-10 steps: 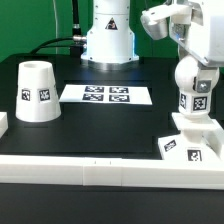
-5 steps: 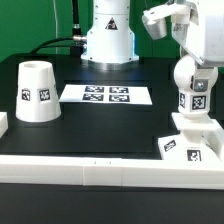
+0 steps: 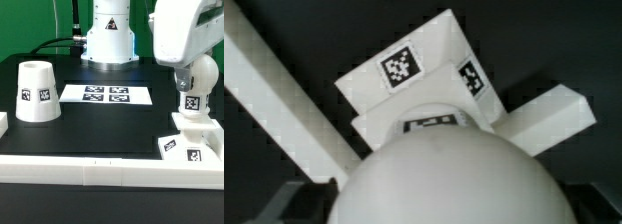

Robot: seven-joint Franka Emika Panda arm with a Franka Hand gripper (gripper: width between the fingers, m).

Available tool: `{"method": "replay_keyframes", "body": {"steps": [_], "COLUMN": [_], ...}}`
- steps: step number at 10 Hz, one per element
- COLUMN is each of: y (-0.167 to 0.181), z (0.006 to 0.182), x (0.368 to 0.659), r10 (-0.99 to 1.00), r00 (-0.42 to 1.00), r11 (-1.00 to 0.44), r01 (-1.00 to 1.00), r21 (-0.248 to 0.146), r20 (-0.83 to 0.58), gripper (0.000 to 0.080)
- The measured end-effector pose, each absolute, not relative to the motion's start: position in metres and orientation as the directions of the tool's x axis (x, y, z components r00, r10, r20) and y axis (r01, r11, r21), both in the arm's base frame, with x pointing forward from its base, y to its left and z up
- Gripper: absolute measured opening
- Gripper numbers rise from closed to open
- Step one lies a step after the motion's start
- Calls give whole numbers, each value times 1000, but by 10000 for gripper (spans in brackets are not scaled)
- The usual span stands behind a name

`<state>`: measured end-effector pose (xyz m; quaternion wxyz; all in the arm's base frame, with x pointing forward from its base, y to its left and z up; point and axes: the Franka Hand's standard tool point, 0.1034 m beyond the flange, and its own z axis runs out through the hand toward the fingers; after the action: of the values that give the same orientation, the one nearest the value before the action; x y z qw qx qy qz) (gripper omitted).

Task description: Assemble lamp

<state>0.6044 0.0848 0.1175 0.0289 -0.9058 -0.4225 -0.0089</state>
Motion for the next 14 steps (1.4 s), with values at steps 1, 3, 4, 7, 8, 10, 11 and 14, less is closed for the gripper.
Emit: {"method": "replay_keyframes", "body": {"steps": [1, 3, 4, 7, 8, 10, 11, 14], "y": [85, 84, 84, 85, 86, 87, 88, 87], "z": [117, 118, 118, 118, 118, 117, 118, 117], "x": [605, 605, 605, 605, 605, 605, 607, 607], "r10": [673, 561, 513, 332, 296, 133, -1, -285], "r00": [739, 828, 858, 943, 955, 990, 999, 955], "r11": [-737, -825, -855, -941, -952, -988, -994, -949], "r01": [673, 558, 510, 328, 293, 129, -6, -292], "r21": [-65, -89, -89, -87, -86, -84, -106, -115], "r20": [31, -5, -10, -26, -30, -42, -41, -77], "gripper": [578, 578, 578, 579, 579, 579, 579, 579]}}
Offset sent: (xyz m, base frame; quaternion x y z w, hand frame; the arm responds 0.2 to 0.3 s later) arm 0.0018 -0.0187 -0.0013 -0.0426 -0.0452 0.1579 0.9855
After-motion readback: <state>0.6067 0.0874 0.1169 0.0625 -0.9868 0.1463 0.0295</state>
